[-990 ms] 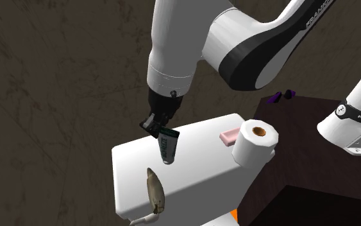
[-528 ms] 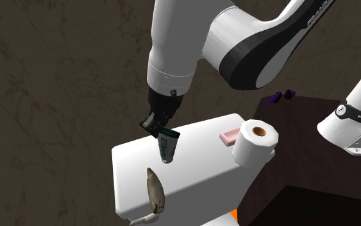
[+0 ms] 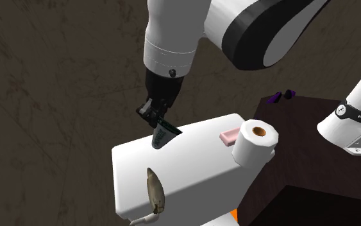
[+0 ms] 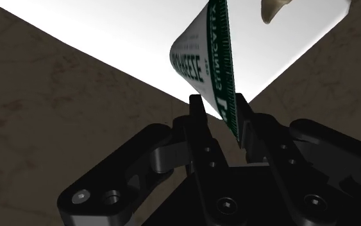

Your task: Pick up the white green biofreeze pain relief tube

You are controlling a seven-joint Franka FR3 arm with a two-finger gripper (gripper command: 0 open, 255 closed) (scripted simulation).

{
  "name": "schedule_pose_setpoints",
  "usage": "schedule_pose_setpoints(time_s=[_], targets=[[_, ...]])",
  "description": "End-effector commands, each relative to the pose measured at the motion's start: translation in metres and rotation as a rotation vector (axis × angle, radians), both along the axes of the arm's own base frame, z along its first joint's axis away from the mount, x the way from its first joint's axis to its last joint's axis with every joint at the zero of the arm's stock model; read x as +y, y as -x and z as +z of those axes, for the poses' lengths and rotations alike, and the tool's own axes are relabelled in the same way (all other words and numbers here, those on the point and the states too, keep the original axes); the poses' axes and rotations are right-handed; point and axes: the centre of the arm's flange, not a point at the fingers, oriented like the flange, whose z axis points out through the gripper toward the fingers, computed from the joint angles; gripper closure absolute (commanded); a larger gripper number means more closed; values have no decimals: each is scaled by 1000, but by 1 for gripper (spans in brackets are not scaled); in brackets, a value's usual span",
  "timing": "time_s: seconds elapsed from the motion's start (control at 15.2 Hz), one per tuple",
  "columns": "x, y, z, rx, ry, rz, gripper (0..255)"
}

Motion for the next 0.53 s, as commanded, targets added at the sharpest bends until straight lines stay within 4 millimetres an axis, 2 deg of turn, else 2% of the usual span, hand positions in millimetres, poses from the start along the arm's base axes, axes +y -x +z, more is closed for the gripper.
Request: schedule_pose_setpoints(time_s=[0.0,0.33,0.46], targets=[[0,1,11,0,0,0,255],[0,1,37,0,0,0,255],[0,1,38,0,0,0,255]])
